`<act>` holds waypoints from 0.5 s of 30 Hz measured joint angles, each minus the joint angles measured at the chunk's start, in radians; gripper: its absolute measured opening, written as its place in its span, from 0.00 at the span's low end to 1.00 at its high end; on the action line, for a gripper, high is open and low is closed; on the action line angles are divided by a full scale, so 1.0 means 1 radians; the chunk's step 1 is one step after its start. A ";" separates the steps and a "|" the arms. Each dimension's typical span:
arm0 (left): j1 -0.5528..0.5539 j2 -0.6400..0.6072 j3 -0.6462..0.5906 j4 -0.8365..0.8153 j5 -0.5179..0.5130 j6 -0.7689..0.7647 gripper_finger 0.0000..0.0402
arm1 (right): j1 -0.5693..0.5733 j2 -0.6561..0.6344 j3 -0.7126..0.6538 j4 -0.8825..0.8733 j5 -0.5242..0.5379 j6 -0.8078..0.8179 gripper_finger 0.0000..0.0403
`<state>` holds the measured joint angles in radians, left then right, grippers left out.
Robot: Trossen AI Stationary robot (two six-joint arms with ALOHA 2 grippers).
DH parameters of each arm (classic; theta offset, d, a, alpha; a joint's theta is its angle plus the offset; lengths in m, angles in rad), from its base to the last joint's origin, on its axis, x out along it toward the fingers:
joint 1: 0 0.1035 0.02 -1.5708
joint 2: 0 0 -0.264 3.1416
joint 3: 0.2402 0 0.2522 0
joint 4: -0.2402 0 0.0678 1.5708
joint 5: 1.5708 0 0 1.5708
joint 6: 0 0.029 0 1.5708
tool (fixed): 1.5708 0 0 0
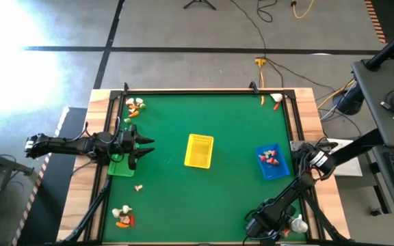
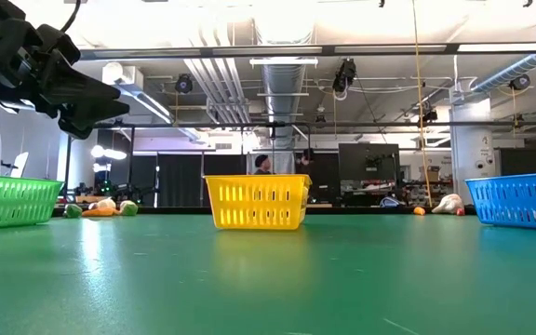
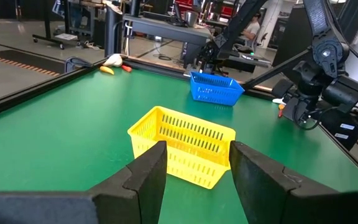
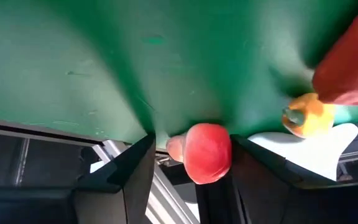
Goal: Sort produce into baskets
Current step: Put the red mushroom into the blue bin
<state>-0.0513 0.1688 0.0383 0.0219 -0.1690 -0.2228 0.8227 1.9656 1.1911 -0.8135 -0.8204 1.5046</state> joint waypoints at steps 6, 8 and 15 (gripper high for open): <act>0.000 0.000 0.000 0.000 0.000 0.000 0.39 | 0.002 0.000 -0.001 0.013 0.001 0.005 0.39; 0.000 0.000 0.000 0.000 0.000 0.000 0.39 | 0.002 0.000 -0.001 0.015 0.001 0.006 0.34; 0.000 0.000 0.000 0.000 0.000 0.000 0.39 | 0.002 -0.006 0.083 0.015 -0.007 -0.011 0.17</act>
<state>-0.0517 0.1688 0.0383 0.0219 -0.1688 -0.2229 0.8249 1.9591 1.2743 -0.7986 -0.8278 1.4932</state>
